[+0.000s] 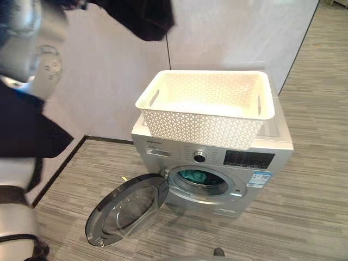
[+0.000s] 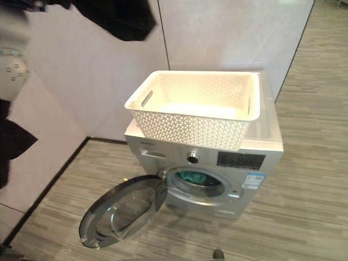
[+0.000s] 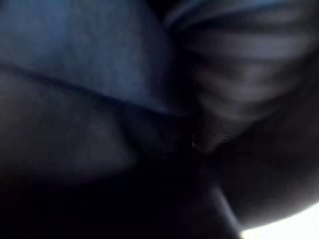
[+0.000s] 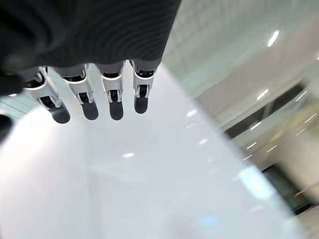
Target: Grab the laundry basket,head to the washer,open it,put in the laundry and shut it.
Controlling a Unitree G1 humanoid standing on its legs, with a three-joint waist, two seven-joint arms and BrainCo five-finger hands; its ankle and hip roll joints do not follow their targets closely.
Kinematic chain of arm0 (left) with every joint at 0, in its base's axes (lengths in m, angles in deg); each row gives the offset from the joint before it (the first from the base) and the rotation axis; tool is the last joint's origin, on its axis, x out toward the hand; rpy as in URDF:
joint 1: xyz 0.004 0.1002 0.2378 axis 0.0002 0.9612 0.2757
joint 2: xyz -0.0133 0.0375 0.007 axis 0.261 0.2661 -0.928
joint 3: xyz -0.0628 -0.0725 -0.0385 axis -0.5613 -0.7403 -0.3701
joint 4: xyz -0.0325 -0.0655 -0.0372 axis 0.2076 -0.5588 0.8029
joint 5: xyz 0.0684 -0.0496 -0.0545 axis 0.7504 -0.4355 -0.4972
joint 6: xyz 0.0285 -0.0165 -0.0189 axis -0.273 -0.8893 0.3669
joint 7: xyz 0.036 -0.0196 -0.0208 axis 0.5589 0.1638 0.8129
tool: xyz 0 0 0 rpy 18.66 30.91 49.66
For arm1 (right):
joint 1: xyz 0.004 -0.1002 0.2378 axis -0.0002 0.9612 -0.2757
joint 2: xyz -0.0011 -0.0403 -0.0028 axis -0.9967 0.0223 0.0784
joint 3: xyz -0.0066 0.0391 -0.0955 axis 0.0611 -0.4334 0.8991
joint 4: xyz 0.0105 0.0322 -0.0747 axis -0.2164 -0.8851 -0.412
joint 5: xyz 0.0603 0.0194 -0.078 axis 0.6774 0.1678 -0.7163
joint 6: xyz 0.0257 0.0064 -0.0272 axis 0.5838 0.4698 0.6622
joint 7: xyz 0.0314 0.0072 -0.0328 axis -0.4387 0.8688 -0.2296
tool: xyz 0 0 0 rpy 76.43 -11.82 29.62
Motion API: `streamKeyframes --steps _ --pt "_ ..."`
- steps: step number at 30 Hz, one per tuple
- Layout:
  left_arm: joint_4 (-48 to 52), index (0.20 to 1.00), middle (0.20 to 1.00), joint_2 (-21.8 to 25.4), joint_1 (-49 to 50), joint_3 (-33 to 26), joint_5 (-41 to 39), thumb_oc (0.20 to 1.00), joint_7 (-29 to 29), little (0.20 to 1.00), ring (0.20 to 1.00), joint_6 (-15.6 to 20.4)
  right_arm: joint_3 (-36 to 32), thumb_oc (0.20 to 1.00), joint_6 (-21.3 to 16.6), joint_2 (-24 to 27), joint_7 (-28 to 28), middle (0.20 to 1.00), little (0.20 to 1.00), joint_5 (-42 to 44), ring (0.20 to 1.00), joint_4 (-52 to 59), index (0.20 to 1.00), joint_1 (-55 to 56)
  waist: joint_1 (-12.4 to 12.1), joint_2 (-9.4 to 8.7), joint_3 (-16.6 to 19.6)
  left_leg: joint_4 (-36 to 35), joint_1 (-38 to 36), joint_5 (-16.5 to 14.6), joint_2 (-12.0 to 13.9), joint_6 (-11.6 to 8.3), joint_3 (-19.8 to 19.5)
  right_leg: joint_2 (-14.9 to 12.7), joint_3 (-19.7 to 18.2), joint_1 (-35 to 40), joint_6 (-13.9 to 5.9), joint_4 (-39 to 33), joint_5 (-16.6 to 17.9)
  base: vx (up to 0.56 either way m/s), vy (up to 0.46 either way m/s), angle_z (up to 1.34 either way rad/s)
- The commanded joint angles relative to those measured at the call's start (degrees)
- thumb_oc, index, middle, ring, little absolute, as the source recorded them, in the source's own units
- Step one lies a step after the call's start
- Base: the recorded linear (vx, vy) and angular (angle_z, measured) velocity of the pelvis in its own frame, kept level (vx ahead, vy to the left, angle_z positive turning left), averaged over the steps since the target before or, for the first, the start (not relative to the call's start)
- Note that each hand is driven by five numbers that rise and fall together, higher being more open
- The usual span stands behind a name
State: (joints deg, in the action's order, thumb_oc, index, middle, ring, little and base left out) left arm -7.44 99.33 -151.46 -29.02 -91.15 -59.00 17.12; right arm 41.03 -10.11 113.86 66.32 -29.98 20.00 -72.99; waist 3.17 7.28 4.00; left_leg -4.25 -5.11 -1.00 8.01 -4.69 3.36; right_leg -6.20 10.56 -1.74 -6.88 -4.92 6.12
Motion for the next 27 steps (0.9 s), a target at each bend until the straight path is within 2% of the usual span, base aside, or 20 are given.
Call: streamKeyframes --steps 1,2,3,4,5,8,10,11,12,13,14,17,19,20,22,24,27 --pt "-1.6 0.200 0.200 7.2 -0.8 -2.2 0.5 0.200 1.6 0.200 0.200 3.1 -5.5 1.000 0.1 1.0 5.8 1.000 1.000 -0.7 1.000 -4.8 1.000 3.8 -1.2 -6.31 2.4 -0.6 -1.8 -0.1 -0.5 -0.33 -2.0 -3.1 1.6 3.1 -4.19 -0.1 0.5 0.02 0.027 0.14" --pt "-0.3 0.200 0.200 10.5 3.1 -4.7 0.3 0.200 1.3 0.200 0.200 3.5 -10.0 1.000 -0.1 0.8 5.8 1.000 1.000 -0.3 1.000 -6.2 1.000 9.1 -1.1 -5.99 2.4 -0.6 -1.9 -0.1 -0.6 -0.29 -2.3 -3.2 1.9 3.4 -4.28 -0.1 0.4 0.03 0.039 0.21" --pt "1.5 0.200 0.200 14.5 8.3 -8.8 0.0 0.200 1.4 0.200 0.200 4.3 -19.6 1.000 -0.2 -0.6 7.5 1.000 1.000 1.0 1.000 -9.4 1.000 18.7 -1.0 -6.07 2.5 -0.6 -1.9 -0.2 -0.8 -0.18 -2.6 -3.4 2.3 3.8 -4.37 -0.1 0.4 -0.01 0.035 0.19" --pt "2.1 0.200 0.200 16.3 11.4 -11.4 0.1 0.200 1.6 0.200 0.200 4.6 -23.5 1.000 -0.3 -1.5 7.6 1.000 1.000 1.1 1.000 -10.7 1.000 23.4 -0.9 -6.40 2.3 -0.6 -1.7 0.2 -1.1 -0.09 -2.6 -3.7 2.4 3.6 -4.24 -0.1 0.9 0.01 0.024 0.24" --pt "2.7 0.200 0.200 16.3 12.4 -12.2 0.2 0.200 1.6 0.200 0.200 4.5 -25.9 1.000 -0.5 -1.8 7.7 1.000 1.000 0.9 1.000 -10.1 1.000 25.9 -0.9 -6.48 2.5 -0.6 -1.9 -0.2 -1.0 -0.10 -2.8 -3.6 2.4 3.8 -4.40 -0.1 0.5 -0.05 0.018 0.16" --pt "7.1 0.200 0.200 19.7 27.2 -23.9 0.7 0.200 0.9 0.200 0.200 5.3 -46.3 1.000 -0.6 -7.0 9.2 1.000 1.000 0.8 1.000 -11.9 1.000 47.8 -1.6 -8.31 2.2 -0.6 -1.7 0.1 -1.2 0.08 -3.2 -4.0 3.0 3.9 -4.35 -0.1 0.9 0.00 0.022 0.21" --pt "10.6 0.200 0.200 18.9 37.4 -31.7 0.1 0.200 -0.5 0.200 0.200 5.7 -55.8 1.000 -1.1 -11.5 9.9 1.000 1.000 3.6 1.000 -15.4 1.000 57.7 -3.0 -9.32 1.7 -0.5 -1.6 0.0 -1.2 0.15 -3.5 -4.2 3.5 4.2 -4.39 -0.1 0.8 0.00 0.025 0.11" --pt "14.5 0.200 0.200 16.8 46.0 -38.9 0.2 0.200 -1.4 0.200 0.200 5.7 -60.4 1.000 -1.0 -13.1 10.0 1.000 1.000 4.3 1.000 -17.3 1.000 63.2 -4.1 -9.16 1.5 -0.6 -2.0 -0.5 -1.2 0.17 -3.7 -4.3 3.5 4.6 -4.56 -0.1 0.3 -0.06 0.050 0.06" --pt "22.7 0.200 0.200 10.0 61.5 -49.2 -0.7 0.200 -5.1 0.200 0.200 5.7 -63.6 1.000 -0.7 -18.1 9.4 1.000 1.000 7.2 1.000 -26.5 1.000 68.6 -5.3 -9.61 0.1 -0.2 -1.8 -0.4 -1.6 0.41 -4.0 -4.8 4.0 4.7 -4.40 -0.1 0.8 0.01 0.055 0.08" --pt "25.7 0.200 0.200 7.2 67.7 -53.6 -1.5 0.200 -6.4 0.200 0.200 5.4 -63.1 1.000 -0.9 -19.3 8.5 1.000 1.000 8.8 1.000 -30.2 1.000 68.9 -5.1 -9.13 -0.3 -0.2 -2.3 -1.2 -1.5 0.48 -4.0 -4.8 3.9 5.2 -4.60 -0.1 0.3 -0.08 0.075 0.13" --pt "29.4 0.200 0.200 1.7 74.6 -56.0 -3.4 0.200 -9.0 0.200 0.200 4.5 -62.9 1.000 -0.7 -22.9 7.1 1.000 1.000 11.4 1.000 -37.2 1.000 69.9 -5.2 -9.34 -1.9 0.9 -2.0 -1.3 -2.1 0.85 -4.1 -5.2 4.0 5.1 -4.42 -0.1 0.9 -0.02 0.061 0.13" --pt "35.1 0.200 0.200 -4.5 83.4 -58.6 -5.5 0.200 -12.7 0.200 0.200 2.5 -60.8 1.000 -0.4 -28.3 4.2 1.000 1.000 12.7 1.000 -42.6 1.000 70.9 -5.2 -9.28 -3.9 1.8 -1.9 -2.2 -2.5 1.23 -4.3 -5.6 3.9 5.6 -4.48 -0.1 0.8 -0.07 0.048 0.23" --pt "39.7 0.200 0.200 -11.5 91.6 -59.6 -8.4 0.200 -15.8 0.200 0.200 -0.2 -59.3 1.000 -0.1 -37.3 1.2 1.000 1.000 14.8 1.000 -46.8 1.000 73.4 -5.6 -9.28 -6.5 3.4 -1.1 -3.0 -3.5 1.86 -4.3 -6.3 3.8 5.4 -4.44 -0.1 1.2 -0.10 0.070 0.04" --pt "41.3 0.200 0.200 -12.9 93.2 -59.1 -10.0 0.200 -16.7 0.200 0.200 -0.9 -55.2 1.000 0.6 -40.9 -1.0 1.000 1.000 13.8 1.000 -49.6 1.000 73.4 -6.1 -9.18 -7.5 4.8 -0.4 -3.6 -4.0 2.13 -4.2 -6.6 3.6 5.1 -4.39 -0.1 1.5 -0.06 0.058 -0.03" --pt "43.5 0.200 0.200 -13.1 95.0 -59.2 -10.4 0.200 -17.2 0.200 0.200 -1.7 -50.7 1.000 1.6 -44.1 -2.5 1.000 1.000 11.0 1.000 -52.8 1.000 72.5 -6.3 -9.29 -8.3 6.1 0.2 -4.0 -4.7 2.51 -4.0 -7.0 3.2 4.7 -4.43 -0.1 2.0 -0.07 0.030 -0.06" --pt "45.2 0.200 0.200 -13.5 96.5 -58.5 -11.0 0.200 -18.4 0.200 0.200 -2.9 -41.0 1.000 3.2 -51.5 -6.4 1.000 1.000 4.2 1.000 -55.2 1.000 73.1 -7.0 -8.83 -9.3 7.2 0.9 -4.4 -5.3 2.73 -3.7 -7.5 3.1 4.7 -4.37 -0.1 2.4 -0.06 0.003 -0.16" --pt "47.6 0.200 0.200 -13.2 99.9 -55.2 -13.1 0.200 -20.4 0.200 0.200 -5.4 -32.9 1.000 4.3 -56.8 -8.7 1.000 1.000 -2.0 1.000 -56.3 1.000 72.8 -7.2 -7.88 -9.7 9.6 1.6 -5.2 -5.9 2.75 -3.8 -7.9 3.1 4.9 -3.98 0.0 2.4 -0.01 -0.041 -0.07"
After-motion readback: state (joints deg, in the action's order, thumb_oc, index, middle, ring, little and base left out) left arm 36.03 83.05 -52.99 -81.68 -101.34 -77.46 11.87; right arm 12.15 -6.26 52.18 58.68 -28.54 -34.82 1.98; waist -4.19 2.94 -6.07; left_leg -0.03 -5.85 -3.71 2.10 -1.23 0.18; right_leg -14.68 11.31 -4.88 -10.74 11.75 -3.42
